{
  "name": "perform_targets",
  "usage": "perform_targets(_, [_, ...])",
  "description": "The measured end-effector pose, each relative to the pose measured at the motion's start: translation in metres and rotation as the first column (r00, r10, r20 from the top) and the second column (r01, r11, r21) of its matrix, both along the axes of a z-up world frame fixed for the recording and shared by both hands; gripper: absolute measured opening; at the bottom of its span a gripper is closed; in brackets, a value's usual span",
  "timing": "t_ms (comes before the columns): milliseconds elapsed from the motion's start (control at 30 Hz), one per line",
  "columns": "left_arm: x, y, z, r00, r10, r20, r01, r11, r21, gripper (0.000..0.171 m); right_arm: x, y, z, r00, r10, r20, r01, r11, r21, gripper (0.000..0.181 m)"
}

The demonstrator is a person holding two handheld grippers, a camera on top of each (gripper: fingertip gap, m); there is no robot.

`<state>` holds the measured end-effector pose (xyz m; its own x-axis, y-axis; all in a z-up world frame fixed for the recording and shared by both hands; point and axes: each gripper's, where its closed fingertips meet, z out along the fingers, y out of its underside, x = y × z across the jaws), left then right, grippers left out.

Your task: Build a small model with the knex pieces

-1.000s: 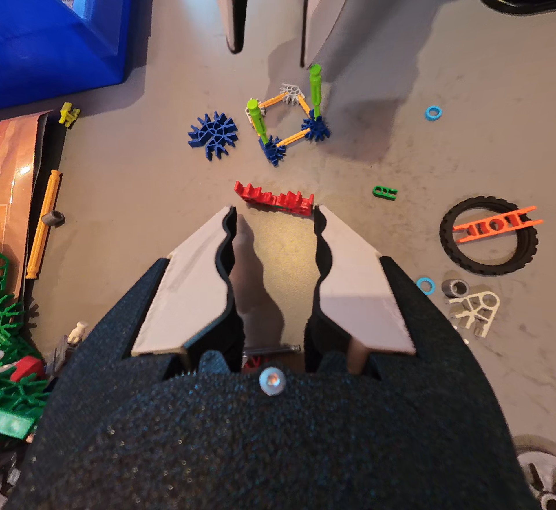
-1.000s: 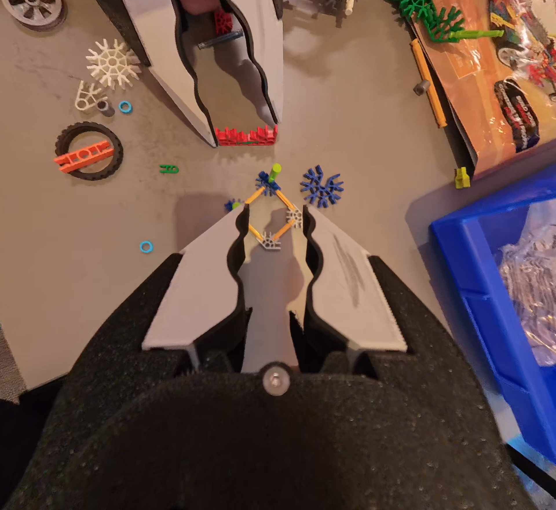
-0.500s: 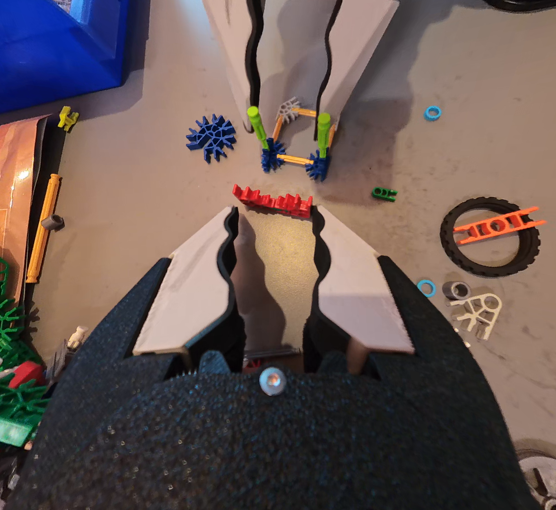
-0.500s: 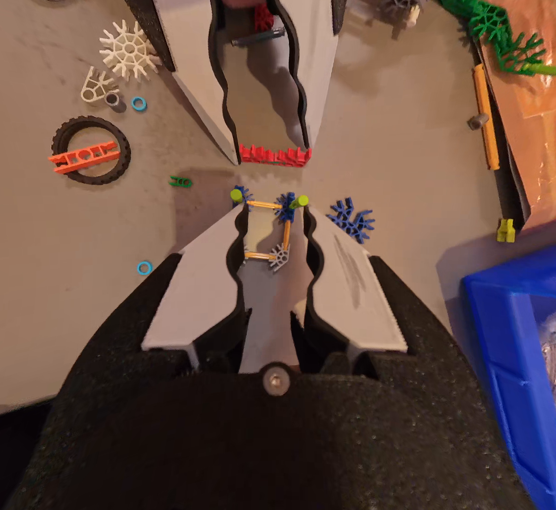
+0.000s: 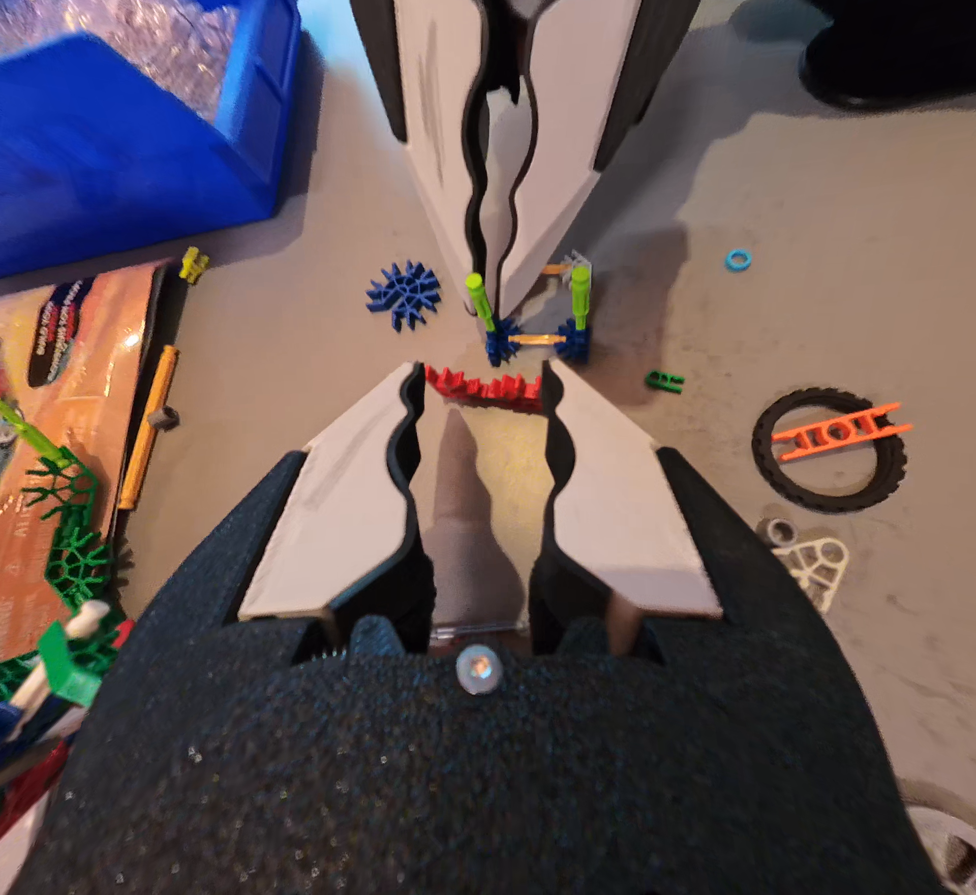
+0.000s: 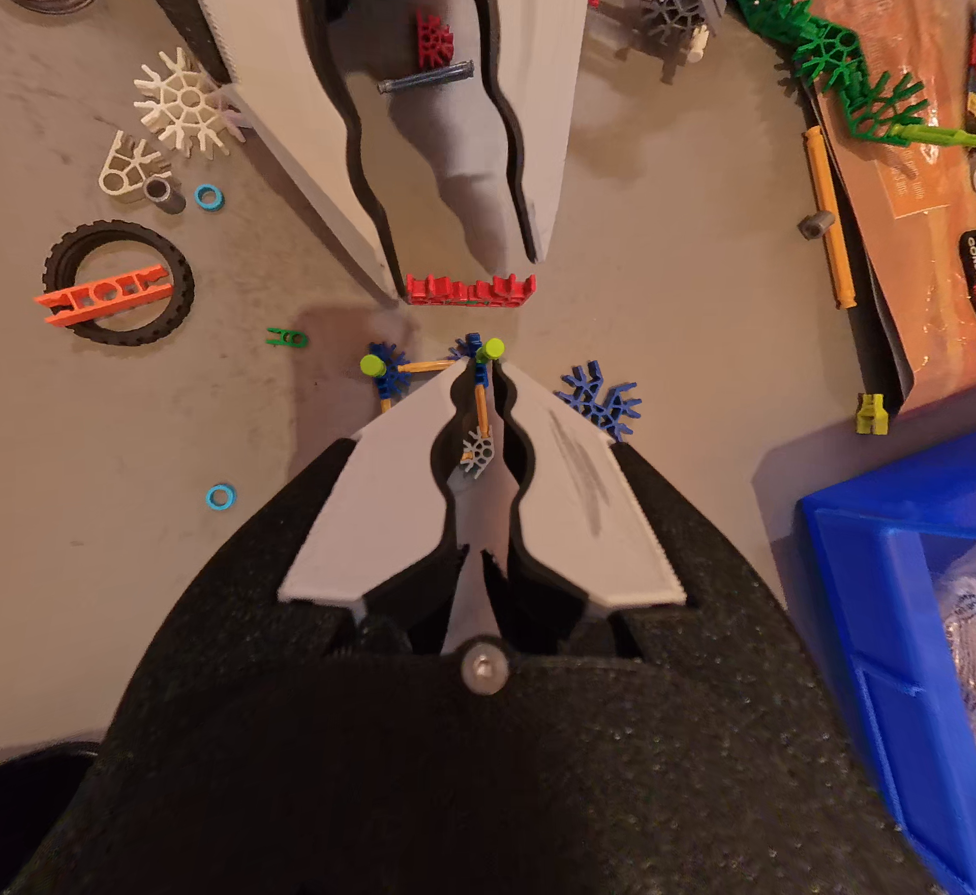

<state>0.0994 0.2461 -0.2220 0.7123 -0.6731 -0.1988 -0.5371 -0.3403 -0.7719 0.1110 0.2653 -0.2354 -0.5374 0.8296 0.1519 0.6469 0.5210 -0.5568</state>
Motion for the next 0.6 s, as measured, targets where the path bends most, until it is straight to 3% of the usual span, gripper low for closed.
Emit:
perform_targets(133, [0.010,0.007,0.013,1.000,0.003,0.026,-0.004,0.999,0.046,0.032,0.000,0.001,0.002,1.000,-0.005,-0.007,0.005,1.000,-0.001,0.004])
perform_targets(333, [0.013,0.018,-0.003,0.999,0.027,-0.039,-0.027,1.000,0.010,0.022,0.001,-0.001,0.002,1.000,0.005,-0.005,-0.005,1.000,-0.004,0.003])
perform_targets(600, [0.016,0.023,0.006,0.999,0.032,0.014,-0.032,0.999,0.033,0.005,0.002,-0.002,0.004,1.000,0.006,-0.010,-0.006,1.000,-0.018,0.002])
